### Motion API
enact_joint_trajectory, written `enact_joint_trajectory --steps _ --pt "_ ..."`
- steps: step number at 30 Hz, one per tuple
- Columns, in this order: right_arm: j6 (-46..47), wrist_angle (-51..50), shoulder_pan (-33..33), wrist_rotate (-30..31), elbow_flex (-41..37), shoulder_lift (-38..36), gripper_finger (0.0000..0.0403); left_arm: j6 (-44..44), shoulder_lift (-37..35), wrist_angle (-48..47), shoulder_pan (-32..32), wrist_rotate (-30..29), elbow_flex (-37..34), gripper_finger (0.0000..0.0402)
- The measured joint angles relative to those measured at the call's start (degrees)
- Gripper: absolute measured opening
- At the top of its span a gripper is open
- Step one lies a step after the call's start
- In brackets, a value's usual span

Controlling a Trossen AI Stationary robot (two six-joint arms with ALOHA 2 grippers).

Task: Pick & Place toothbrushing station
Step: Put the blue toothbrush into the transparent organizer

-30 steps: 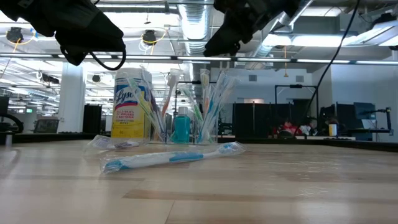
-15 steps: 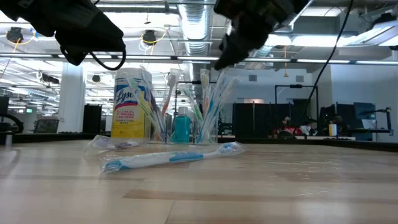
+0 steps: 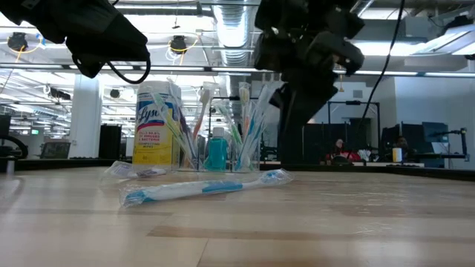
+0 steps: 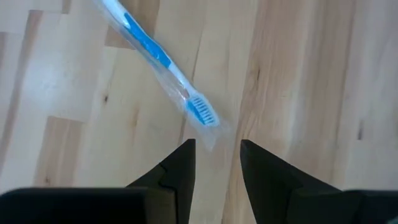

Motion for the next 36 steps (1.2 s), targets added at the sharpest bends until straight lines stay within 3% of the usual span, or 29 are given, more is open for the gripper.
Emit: enact_joint_trajectory --steps 15,27,36 --pt "4.14 -1.32 0.07 -0.24 -0.03 1.86 0.0118 -0.02 0.00 0.00 0.00 0.00 0.00 0.0108" --pt "7.16 7.48 0.11 -0.35 -6.86 1.83 0.0118 -0.02 0.00 0.02 0.00 0.00 0.00 0.0108" --pt "8.46 11.47 0.45 -0.41 -7.27 4.01 0.0118 0.00 0.00 0.03 0.01 0.00 0.00 0.0108"
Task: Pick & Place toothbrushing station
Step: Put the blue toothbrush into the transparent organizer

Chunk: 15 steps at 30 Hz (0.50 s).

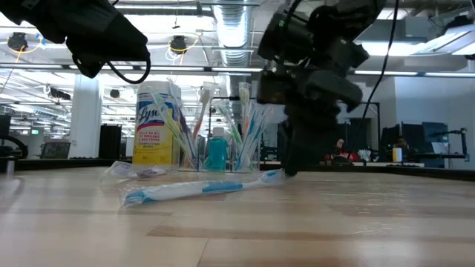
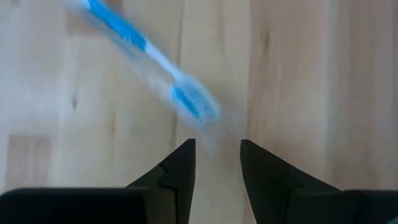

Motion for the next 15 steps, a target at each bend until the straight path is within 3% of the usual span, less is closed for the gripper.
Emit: enact_joint_trajectory --steps 15 --pt "0.02 0.80 0.68 0.02 -0.14 0.72 0.0113 0.00 0.00 -0.01 0.00 0.00 -0.07 0.0108"
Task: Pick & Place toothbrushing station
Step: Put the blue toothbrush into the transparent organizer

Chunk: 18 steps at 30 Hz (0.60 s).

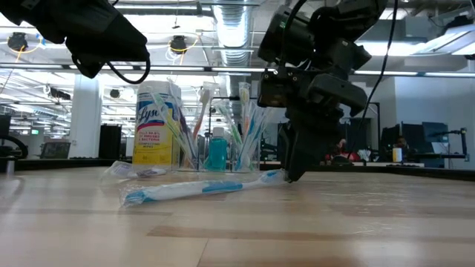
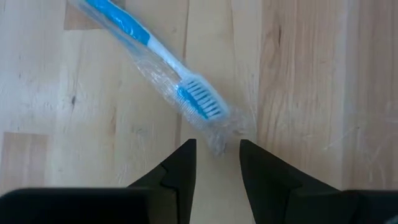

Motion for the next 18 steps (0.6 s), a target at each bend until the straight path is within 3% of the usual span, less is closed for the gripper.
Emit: enact_joint_trajectory --steps 4,10,18 --pt "0.00 0.04 0.02 0.00 0.00 0.00 0.0087 0.00 0.00 0.00 0.01 0.00 0.00 0.0108" --pt "-0.25 0.12 0.00 0.12 0.00 0.00 0.0010 0.00 0.00 0.00 -0.01 -0.02 0.00 0.0108" --pt "-0.06 0.11 0.04 2.29 0.00 0.00 0.0001 0.00 0.00 0.00 -0.01 -0.01 0.00 0.0108"
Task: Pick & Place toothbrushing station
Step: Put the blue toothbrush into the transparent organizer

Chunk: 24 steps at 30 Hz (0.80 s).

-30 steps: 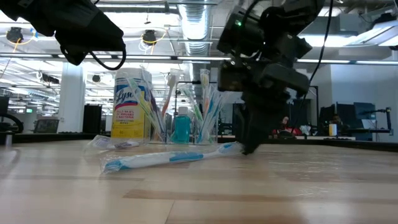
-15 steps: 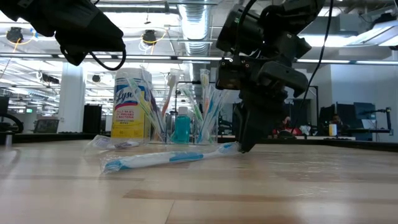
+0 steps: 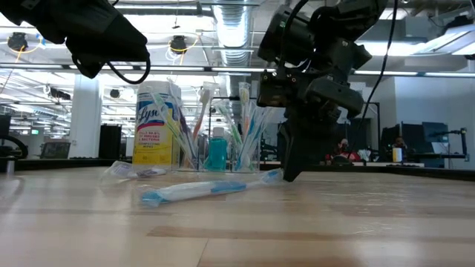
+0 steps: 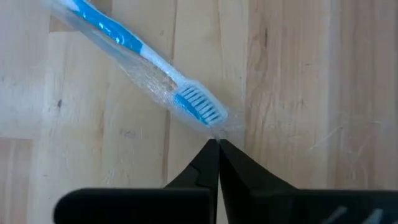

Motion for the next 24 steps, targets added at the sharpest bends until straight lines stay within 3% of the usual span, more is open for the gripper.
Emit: enact_joint_trajectory --steps 9,16,24 --pt "0.06 -1.38 0.33 3.58 0.97 -3.16 0.0000 0.00 0.00 0.00 0.01 -0.02 0.00 0.0108" --pt "-0.49 -4.49 0.77 10.87 0.96 -10.45 0.0000 0.00 0.00 0.00 0.01 -0.02 0.00 0.0108" --pt "-2.11 -4.65 0.76 14.75 0.96 -17.51 0.0000 0.00 0.00 0.00 0.02 -0.02 0.00 0.0108"
